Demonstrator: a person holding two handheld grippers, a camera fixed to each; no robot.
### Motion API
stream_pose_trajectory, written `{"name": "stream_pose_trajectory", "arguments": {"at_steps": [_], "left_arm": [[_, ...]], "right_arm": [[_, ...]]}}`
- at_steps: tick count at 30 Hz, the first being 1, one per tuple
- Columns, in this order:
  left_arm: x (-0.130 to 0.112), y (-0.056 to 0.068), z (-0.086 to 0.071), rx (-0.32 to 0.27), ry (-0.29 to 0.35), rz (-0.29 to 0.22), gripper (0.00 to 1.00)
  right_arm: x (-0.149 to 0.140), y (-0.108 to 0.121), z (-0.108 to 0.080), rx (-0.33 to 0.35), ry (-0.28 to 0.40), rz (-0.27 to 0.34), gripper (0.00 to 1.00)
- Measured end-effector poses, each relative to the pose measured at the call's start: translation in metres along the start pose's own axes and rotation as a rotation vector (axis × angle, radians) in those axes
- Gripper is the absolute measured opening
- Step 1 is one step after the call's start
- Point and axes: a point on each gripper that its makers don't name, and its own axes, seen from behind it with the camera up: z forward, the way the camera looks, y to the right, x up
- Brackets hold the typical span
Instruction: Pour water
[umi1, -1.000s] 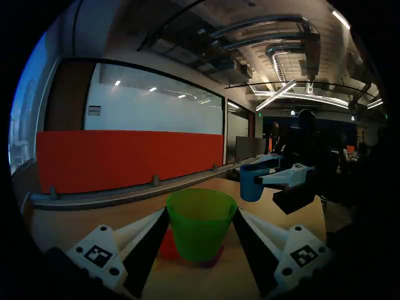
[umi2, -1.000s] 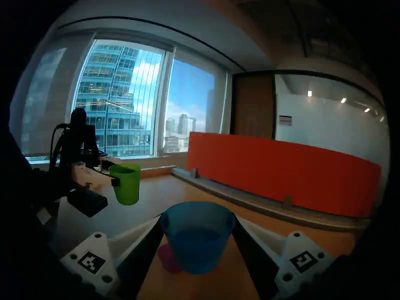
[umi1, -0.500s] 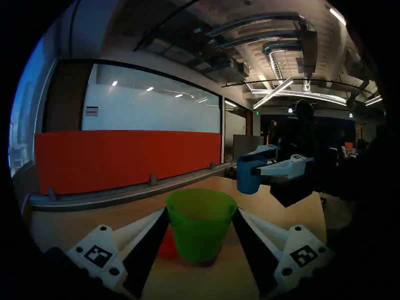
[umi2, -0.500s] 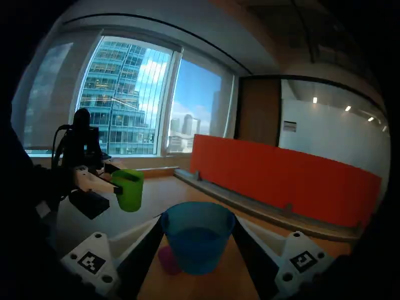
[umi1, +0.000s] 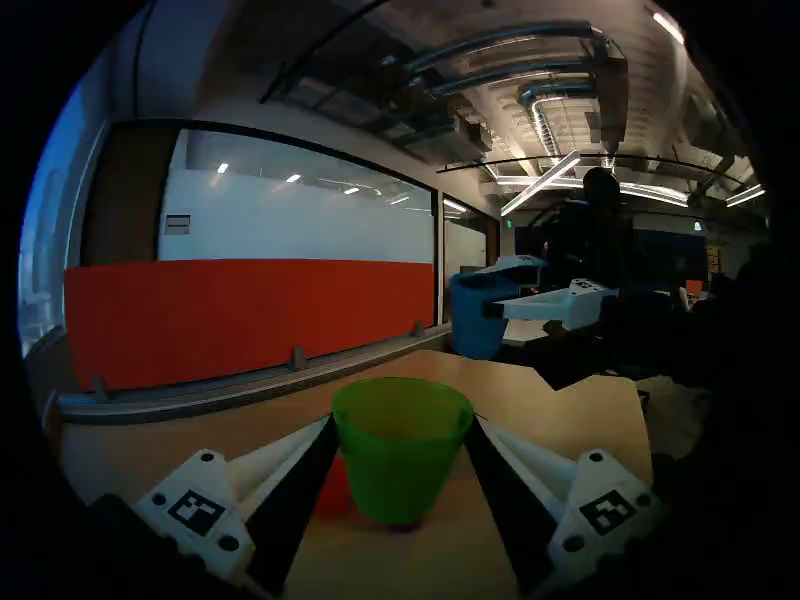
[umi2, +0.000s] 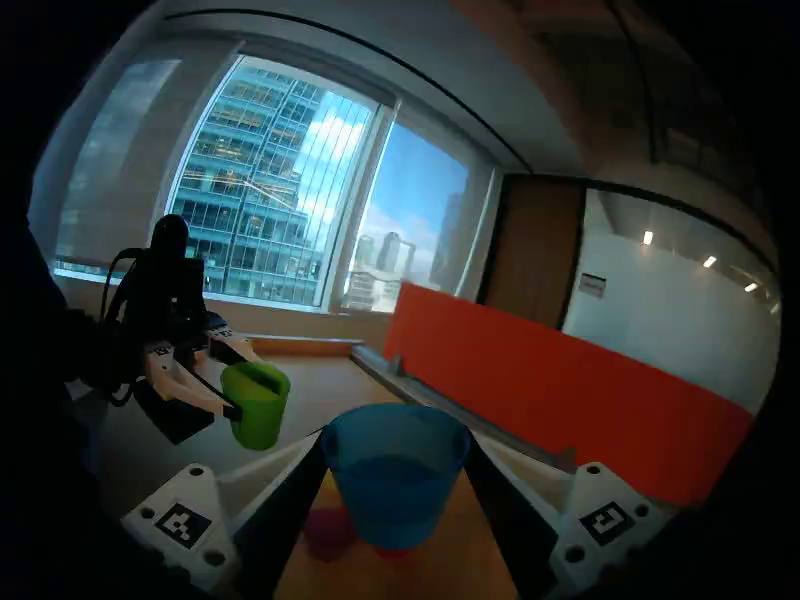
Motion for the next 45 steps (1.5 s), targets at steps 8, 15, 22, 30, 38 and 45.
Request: {"name": "stream_pose_trajectory", "arguments": {"at_steps": [8,15,22,30,38,45], "left_arm": [[0.0,0.005,0.002,-0.01,0.007,-0.006,0.87],[-0.001,0.009,0.002,-0.017,0.007,-0.007,0.87],[-0.001,0.014,0.002,-0.026,0.006,-0.007,0.87],[0.0,0.018,0.002,-0.035,0.005,-0.008,0.87],[-0.004,0.021,0.004,-0.045,-0.004,-0.01,0.87],[-0.003,0.028,0.007,-0.057,-0.005,-0.01,0.87]], "right_arm": [[0.022,-0.004,0.008,0.019,0.007,-0.098,0.93],[0.039,-0.009,0.015,0.033,0.011,-0.187,0.93],[0.057,-0.011,0.024,0.042,0.024,-0.259,0.93],[0.07,-0.014,0.037,0.049,0.03,-0.351,0.93],[0.08,-0.016,0.048,0.051,0.037,-0.424,0.92],[0.087,-0.019,0.056,0.055,0.041,-0.487,0.92]]}}
